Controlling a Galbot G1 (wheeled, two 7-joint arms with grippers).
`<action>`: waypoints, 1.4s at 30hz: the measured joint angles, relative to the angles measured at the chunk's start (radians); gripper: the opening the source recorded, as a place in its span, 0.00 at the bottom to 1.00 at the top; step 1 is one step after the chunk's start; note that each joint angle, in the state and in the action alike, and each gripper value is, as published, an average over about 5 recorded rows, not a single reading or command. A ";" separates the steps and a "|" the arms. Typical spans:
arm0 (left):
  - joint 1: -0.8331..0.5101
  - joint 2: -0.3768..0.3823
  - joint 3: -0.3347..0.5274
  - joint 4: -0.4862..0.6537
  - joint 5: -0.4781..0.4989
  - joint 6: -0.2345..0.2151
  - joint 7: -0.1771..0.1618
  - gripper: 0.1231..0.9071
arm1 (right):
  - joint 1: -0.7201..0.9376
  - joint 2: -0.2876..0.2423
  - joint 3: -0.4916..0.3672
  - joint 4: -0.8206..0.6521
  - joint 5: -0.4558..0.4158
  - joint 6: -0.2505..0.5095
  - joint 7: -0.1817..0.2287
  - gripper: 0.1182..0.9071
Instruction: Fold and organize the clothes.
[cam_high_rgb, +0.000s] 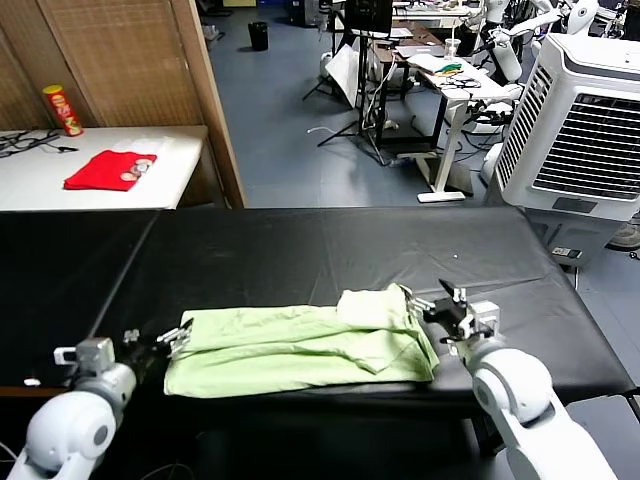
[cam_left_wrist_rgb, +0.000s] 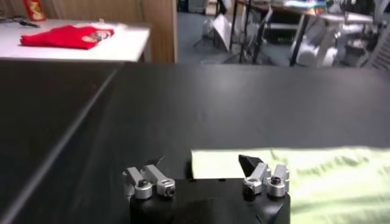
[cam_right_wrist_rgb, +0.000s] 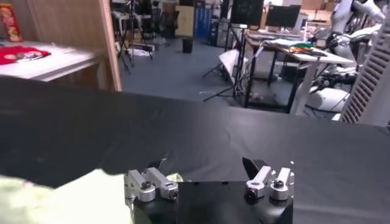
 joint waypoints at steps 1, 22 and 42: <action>-0.015 -0.003 0.007 0.012 0.000 0.003 0.004 0.86 | 0.014 0.009 -0.009 -0.022 -0.006 -0.004 -0.004 0.86; -0.098 -0.047 0.047 0.184 -0.056 0.023 0.041 0.42 | 0.042 0.089 -0.044 -0.137 -0.064 0.014 0.002 0.20; -0.073 -0.074 0.047 0.151 0.138 -0.068 0.057 0.07 | -0.069 0.126 0.007 -0.060 -0.086 0.060 0.041 0.24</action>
